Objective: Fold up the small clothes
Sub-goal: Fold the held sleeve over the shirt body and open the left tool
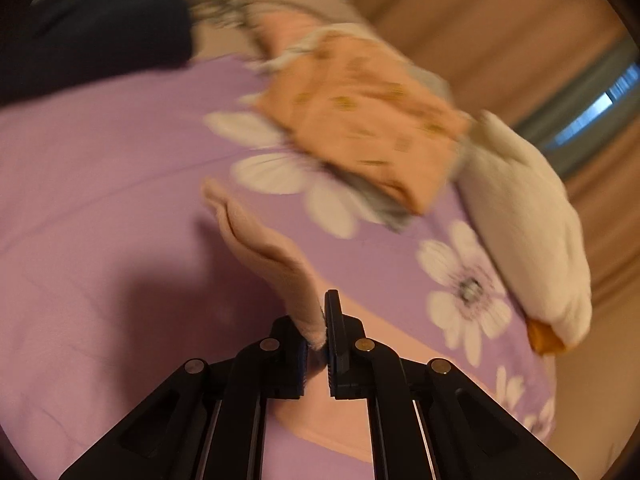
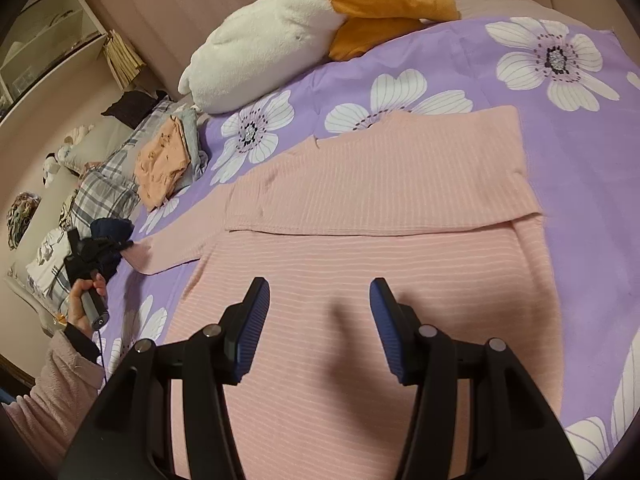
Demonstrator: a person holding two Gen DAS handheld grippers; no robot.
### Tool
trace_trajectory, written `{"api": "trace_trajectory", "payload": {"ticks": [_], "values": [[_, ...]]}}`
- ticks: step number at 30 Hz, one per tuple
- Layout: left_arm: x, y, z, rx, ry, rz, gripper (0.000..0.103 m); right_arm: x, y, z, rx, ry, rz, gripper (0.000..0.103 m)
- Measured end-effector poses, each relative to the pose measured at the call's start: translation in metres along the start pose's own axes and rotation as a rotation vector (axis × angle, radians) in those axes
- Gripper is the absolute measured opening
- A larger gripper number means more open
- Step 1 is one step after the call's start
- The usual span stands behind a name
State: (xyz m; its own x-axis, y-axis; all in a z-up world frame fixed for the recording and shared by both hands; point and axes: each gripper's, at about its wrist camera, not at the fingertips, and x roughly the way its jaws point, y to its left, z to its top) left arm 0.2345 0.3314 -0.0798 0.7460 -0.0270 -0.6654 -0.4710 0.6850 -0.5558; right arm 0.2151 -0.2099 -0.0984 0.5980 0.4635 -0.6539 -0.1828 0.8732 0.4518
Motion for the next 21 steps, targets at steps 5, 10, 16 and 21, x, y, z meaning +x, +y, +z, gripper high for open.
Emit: {"api": "trace_trajectory", "payload": {"ticks": [5,10,16,21], "values": [[-0.017,-0.075,-0.015,0.156,0.005,-0.061,0.005,-0.016,-0.01,-0.002,0.019,-0.029,0.002,0.053],[-0.018,-0.148,-0.046,0.309,0.035,-0.091,0.005,-0.034,-0.024,-0.007,0.038,-0.055,-0.002,0.053],[-0.007,-0.22,-0.102,0.49,0.106,-0.121,0.005,-0.056,-0.046,-0.014,0.073,-0.087,-0.016,0.053],[0.003,-0.263,-0.15,0.592,0.173,-0.158,0.005,-0.069,-0.063,-0.02,0.104,-0.104,-0.029,0.053]]}}
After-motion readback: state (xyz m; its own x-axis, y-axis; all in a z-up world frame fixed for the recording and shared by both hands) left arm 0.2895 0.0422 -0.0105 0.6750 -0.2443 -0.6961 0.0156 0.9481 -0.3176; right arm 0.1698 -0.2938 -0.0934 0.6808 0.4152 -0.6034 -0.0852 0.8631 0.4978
